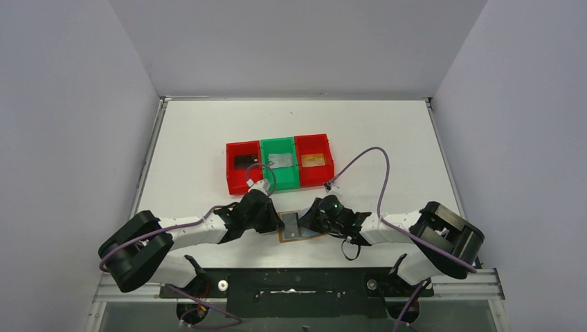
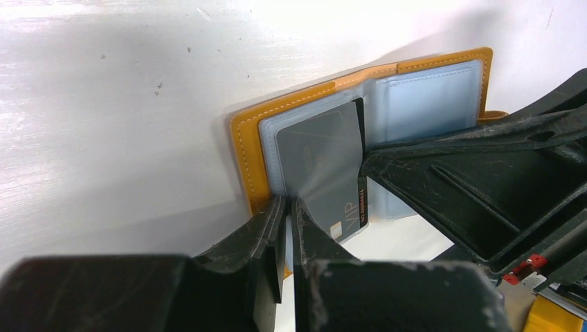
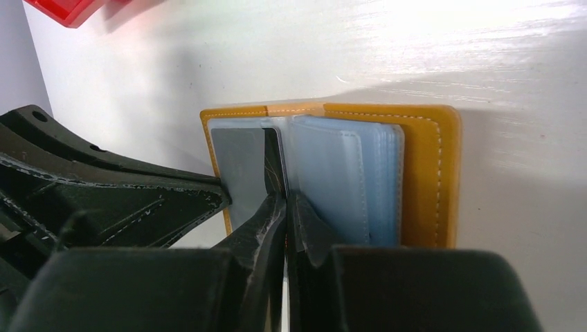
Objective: Take the credit cards out of the card holder
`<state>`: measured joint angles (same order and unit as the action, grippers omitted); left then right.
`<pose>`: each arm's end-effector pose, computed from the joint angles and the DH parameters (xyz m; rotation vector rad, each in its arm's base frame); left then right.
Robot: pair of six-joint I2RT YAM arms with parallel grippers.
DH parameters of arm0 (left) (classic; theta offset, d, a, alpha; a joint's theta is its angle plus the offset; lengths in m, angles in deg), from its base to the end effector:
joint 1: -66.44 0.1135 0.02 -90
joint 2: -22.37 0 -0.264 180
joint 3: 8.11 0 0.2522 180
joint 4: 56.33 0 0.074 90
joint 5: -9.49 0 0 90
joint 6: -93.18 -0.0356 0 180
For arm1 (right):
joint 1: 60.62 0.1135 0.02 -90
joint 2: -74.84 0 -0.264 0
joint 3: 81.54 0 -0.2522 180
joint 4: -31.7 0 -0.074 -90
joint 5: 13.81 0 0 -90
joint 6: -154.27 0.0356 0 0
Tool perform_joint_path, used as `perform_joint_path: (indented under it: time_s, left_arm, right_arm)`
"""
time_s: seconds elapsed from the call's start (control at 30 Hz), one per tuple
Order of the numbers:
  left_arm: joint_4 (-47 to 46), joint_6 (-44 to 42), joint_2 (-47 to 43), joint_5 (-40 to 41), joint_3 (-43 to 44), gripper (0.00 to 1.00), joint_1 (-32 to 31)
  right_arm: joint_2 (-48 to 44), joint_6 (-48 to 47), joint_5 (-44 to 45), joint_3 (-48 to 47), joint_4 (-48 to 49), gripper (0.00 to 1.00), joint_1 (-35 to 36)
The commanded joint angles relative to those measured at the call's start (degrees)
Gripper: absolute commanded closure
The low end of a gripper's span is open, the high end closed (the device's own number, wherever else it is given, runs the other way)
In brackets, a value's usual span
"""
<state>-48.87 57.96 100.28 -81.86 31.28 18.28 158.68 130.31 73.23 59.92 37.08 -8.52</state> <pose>0.1583 -0.1780 0.1358 -0.1355 2.5538 -0.8275 0.1540 0.2008 0.1264 0.2773 2.5203 1.0496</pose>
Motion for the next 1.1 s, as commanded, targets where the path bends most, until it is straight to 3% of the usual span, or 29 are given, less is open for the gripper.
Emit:
perform_joint_path:
  time_s: [0.0, 0.43, 0.57, 0.77, 0.9, 1.07]
  left_arm:
    - [2.9, -0.5, 3.1, 1.8, -0.4, 0.98, -1.4]
    - [2.4, -1.1, 3.6, 1.9, 0.4, 1.00, -1.5]
    - [1.1, -1.5, 4.2, 0.7, 0.6, 1.00, -1.8]
    - [1.9, -2.1, 5.0, 0.4, 1.4, 1.00, -1.8]
    - [1.6, -2.5, 5.3, 0.0, 1.6, 1.00, -1.8]
    - [1.2, -2.3, 5.7, -0.1, 1.4, 1.00, -1.9]
  right_arm:
    - [-3.8, -1.0, 0.5, -1.0, 1.4, 1.00, 0.5]
    - [-9.4, -1.3, 1.5, 1.5, -4.3, 0.99, -1.1]
    - [-7.4, -2.0, 1.2, 0.2, -6.9, 0.76, -1.0]
    - [-4.2, -4.1, 1.2, -2.0, -9.8, 0.65, -1.0]
    - [-1.8, -5.8, -1.5, -2.9, -7.8, 0.70, -1.0]
    - [-1.1, -4.7, -1.4, -2.3, -5.2, 0.90, -0.8]
